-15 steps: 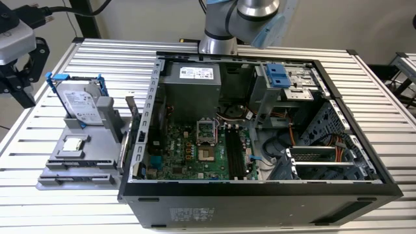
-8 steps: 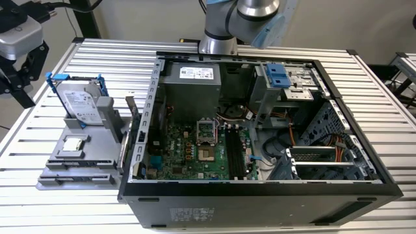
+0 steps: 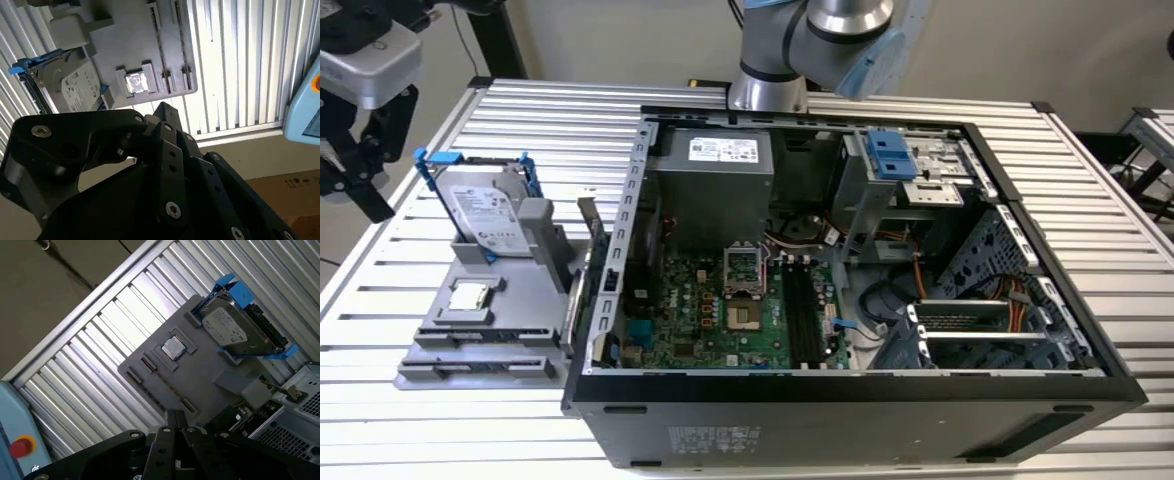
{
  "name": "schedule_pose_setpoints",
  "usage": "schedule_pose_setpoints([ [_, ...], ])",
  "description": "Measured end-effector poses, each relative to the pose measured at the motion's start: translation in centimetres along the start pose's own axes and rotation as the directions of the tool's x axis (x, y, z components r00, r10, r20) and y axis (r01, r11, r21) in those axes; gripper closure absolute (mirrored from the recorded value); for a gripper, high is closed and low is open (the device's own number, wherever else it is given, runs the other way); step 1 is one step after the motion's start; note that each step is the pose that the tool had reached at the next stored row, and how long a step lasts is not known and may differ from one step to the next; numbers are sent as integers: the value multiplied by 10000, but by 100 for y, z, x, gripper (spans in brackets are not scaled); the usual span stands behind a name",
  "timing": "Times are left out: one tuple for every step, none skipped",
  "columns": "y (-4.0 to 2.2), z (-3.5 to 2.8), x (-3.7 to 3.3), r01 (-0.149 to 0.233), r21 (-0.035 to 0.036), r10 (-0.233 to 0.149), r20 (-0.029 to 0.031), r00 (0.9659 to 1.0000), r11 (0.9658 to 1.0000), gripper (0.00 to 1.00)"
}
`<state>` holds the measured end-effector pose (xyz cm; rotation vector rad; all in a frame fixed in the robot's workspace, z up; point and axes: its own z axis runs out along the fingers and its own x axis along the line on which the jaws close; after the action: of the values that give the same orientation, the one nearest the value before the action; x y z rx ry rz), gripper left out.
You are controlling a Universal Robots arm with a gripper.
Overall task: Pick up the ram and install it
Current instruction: 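Pick up the ram and move it above insertion slot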
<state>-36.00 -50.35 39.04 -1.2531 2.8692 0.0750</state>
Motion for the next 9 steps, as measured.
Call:
schedule_pose_setpoints([
  [0,0,0,179,-5,-179,-7,9998,9998,100],
  [1,1,1,374,-11,-374,-14,9993,9993,100],
  [0,-1,0,543,-16,-543,-23,9985,9985,100],
  [0,-1,0,724,-22,-724,-30,9974,9974,100],
  [0,0,0,907,-28,-907,-36,9959,9959,100],
  [0,-1,0,1091,-33,-1091,-43,9940,9940,100],
  [0,-1,0,1271,-37,-1271,-49,9919,9919,100],
  [0,-1,0,1448,-41,-1448,-53,9894,9895,100],
  [0,-1,0,1632,-44,-1632,-58,9866,9866,100],
])
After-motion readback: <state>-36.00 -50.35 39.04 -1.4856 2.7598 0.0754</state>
